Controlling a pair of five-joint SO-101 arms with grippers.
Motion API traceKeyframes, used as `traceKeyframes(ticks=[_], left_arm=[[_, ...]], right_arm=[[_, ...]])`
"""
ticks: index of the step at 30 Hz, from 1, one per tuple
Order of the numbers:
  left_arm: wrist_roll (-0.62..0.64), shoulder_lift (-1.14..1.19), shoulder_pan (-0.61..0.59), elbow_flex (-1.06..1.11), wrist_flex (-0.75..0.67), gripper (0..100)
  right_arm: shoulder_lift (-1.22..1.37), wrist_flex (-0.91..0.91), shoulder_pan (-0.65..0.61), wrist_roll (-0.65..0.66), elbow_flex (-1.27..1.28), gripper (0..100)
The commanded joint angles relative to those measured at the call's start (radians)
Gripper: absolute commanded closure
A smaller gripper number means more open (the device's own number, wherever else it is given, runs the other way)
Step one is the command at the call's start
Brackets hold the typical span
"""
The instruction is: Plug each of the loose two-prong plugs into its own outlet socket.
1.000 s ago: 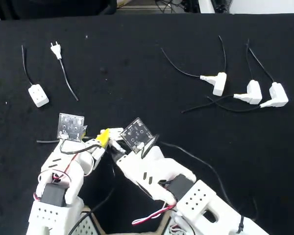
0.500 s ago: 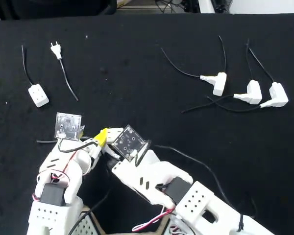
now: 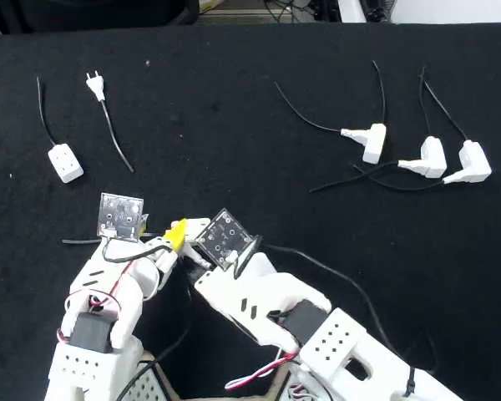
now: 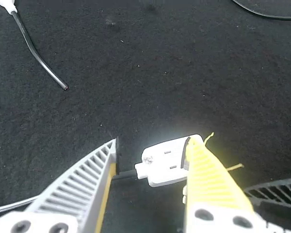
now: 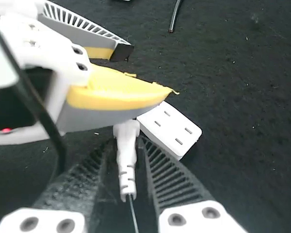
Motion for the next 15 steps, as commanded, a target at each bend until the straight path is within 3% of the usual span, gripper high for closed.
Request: traceKeyframes(ticks=[1,15], left_arm=[[-0.009,-0.008,0.035,0.021,0.002,77],[-0.009,-0.008,0.035,0.021,0.002,77]], right_arm=[[-0.033,-0.037,0.021,0.0,-0.027,98.8],[-0.082,-0.029,0.025,-0.048,-0.024,98.8]])
